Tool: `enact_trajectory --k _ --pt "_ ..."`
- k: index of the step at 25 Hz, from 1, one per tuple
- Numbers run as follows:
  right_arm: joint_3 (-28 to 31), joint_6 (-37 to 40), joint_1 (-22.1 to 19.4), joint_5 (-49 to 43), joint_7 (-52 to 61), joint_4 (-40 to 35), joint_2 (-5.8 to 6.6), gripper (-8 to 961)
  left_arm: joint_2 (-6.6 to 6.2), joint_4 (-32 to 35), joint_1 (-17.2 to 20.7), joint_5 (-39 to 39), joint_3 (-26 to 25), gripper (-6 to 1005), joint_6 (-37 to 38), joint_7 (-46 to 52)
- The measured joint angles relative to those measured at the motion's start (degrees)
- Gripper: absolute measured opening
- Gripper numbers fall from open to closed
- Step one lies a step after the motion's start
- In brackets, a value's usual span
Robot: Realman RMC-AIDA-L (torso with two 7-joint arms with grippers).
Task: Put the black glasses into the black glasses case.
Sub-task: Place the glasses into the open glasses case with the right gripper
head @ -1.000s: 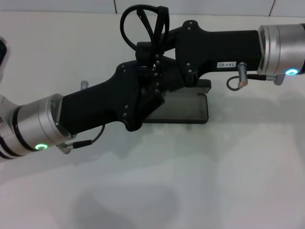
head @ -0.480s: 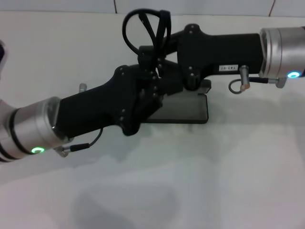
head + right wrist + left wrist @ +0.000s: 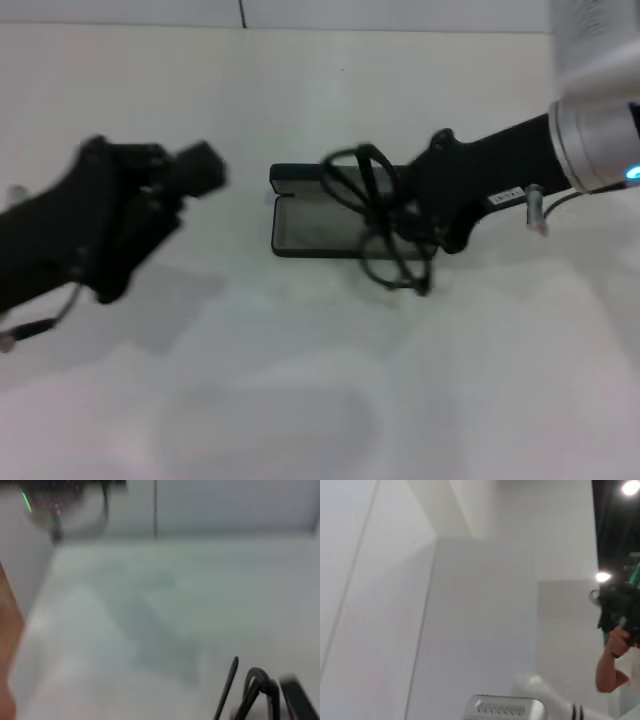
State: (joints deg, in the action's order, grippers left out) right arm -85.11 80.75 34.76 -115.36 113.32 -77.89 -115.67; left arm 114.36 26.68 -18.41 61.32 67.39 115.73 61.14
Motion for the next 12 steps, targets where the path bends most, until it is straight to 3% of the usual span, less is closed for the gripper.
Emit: enact_trajectory --k 4,7,12 --pt "-4.17 7.00 5.35 -13.71 15.00 -7.35 -0.11 141 -0.56 1.78 1.84 -1.04 -1.36 37 0.03 0.19" --pt "-8.34 9.75 11.49 -18.96 21.26 -6.04 -0.28 143 -0.28 1.46 1.92 -0.51 -2.10 37 0.02 -0.51" --pt "-17.67 7.60 20.26 -25.53 26.35 0.42 -0.55 145 0.09 1.24 2.41 0.06 -2.13 37 -0.06 -1.80"
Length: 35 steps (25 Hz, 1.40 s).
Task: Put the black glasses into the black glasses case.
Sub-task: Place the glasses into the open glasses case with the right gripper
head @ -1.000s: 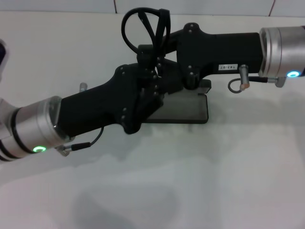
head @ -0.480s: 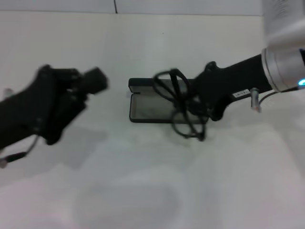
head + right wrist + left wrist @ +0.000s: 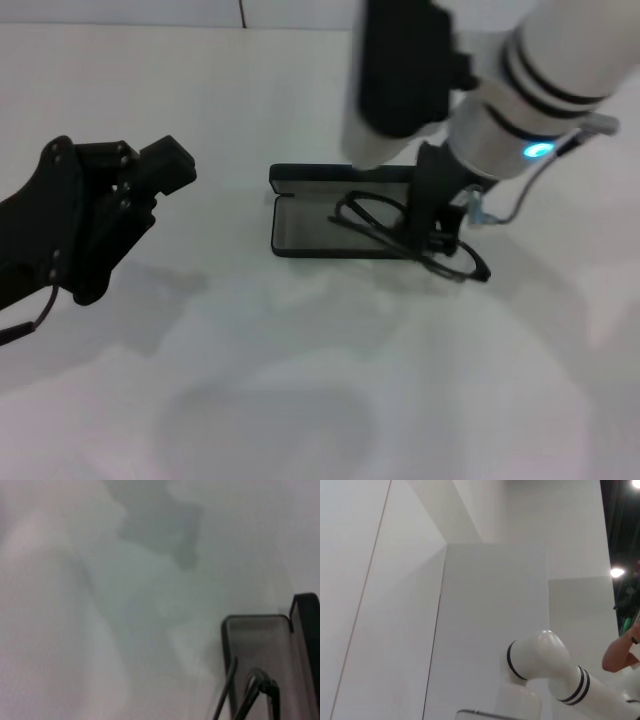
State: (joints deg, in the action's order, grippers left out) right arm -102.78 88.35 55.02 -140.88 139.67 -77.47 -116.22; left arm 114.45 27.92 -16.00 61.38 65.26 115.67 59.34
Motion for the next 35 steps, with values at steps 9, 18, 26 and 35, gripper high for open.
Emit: enact_trajectory --k 9,18,26,35 --pt "-8.34 -7.30 6.27 -3.80 1.06 5.86 0.02 150 -0.36 -0.32 1.11 0.07 -1.37 37 0.05 -0.16" --pt "-11.72 -10.52 7.59 -4.18 0.59 7.30 0.03 154 -2.39 0.10 5.68 2.42 -1.35 38 0.39 -0.04" --pt "-15.18 -14.01 7.78 -4.34 1.09 7.48 0.03 159 -2.70 4.46 11.10 10.91 -1.34 38 0.65 -0.51" --pt "-15.88 -15.77 8.53 -4.43 1.39 8.92 0.03 163 -2.32 4.15 13.16 11.93 -1.17 38 0.69 -2.65"
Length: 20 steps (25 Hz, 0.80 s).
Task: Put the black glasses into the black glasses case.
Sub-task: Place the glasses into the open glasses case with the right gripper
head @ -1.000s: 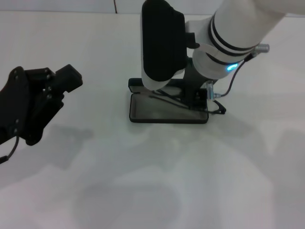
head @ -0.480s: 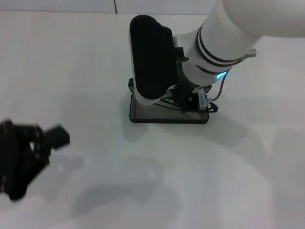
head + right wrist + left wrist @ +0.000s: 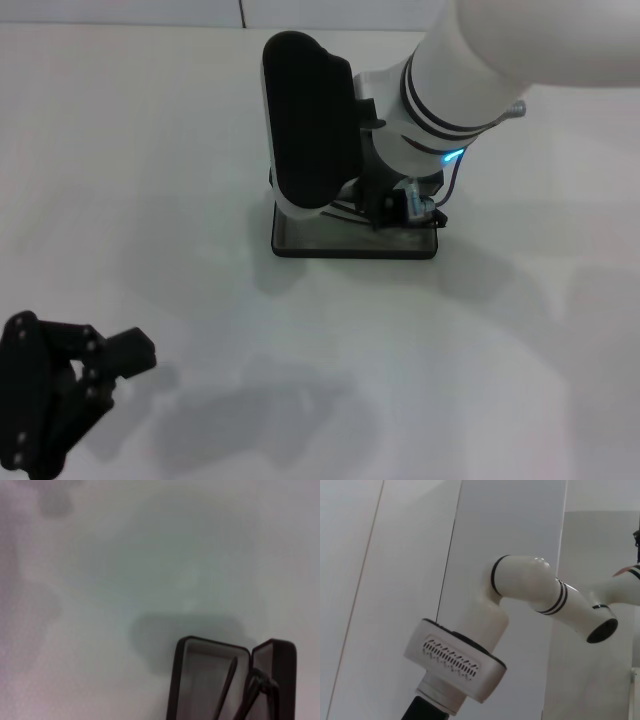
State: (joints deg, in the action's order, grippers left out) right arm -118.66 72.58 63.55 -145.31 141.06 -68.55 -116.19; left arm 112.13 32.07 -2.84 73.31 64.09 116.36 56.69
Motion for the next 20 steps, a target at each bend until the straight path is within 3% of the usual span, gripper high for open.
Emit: enact_trajectory --k 5,20 --pt "-1.23 -1.16 1.03 0.66 0.05 3.14 0.00 166 0.86 -0.37 0.29 1.77 -0.10 39 0.00 -2.81" --pt "-4.95 -5.47 2.06 0.86 0.02 6.83 0.00 174 1.40 -2.61 -0.07 2.10 -0.20 39 -0.10 -5.38"
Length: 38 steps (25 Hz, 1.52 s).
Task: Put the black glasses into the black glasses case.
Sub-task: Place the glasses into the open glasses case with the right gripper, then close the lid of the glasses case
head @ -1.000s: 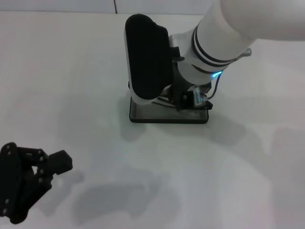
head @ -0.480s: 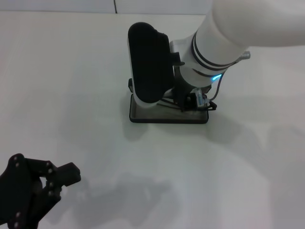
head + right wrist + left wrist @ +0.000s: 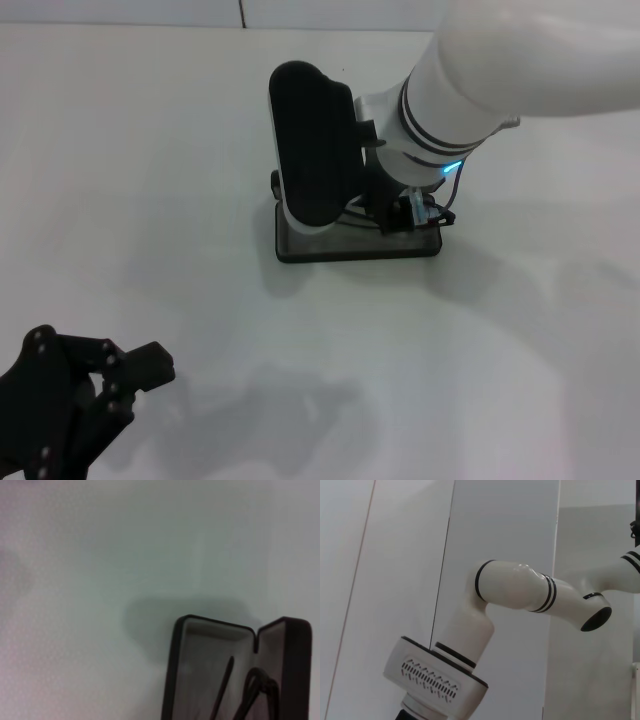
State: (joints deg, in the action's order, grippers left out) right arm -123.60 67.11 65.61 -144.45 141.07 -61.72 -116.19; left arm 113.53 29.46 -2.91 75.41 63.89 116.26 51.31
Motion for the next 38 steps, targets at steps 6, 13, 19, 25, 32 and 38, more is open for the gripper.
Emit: enact_trajectory --k 6,13,19,25,32,38 --pt "-1.34 -1.02 0.15 -0.05 0.06 0.59 0.00 177 0.12 -0.20 -0.08 0.00 0.13 39 0.00 -0.12" --pt "-1.37 -1.31 0.14 -0.08 0.08 0.37 0.00 180 0.11 -0.20 -0.08 0.00 0.10 40 0.00 -0.15" --pt "-1.38 -1.00 0.12 -0.22 0.21 -0.58 0.00 183 0.17 -0.26 -0.08 0.00 0.18 40 0.00 -0.16" --pt "-1.42 -0.66 0.16 -0.59 0.98 -1.23 0.00 186 0.20 -0.57 -0.07 0.00 0.03 40 0.00 -0.16" --pt "-1.47 0.32 -0.22 -0.80 1.86 -3.05 0.01 184 0.20 -0.71 -0.02 -0.01 0.00 40 0.00 -0.16" --pt "0.55 2.92 -4.41 -1.74 3.24 -9.49 0.00 183 0.28 -0.73 -0.33 -0.01 0.00 41 0.00 -0.16"
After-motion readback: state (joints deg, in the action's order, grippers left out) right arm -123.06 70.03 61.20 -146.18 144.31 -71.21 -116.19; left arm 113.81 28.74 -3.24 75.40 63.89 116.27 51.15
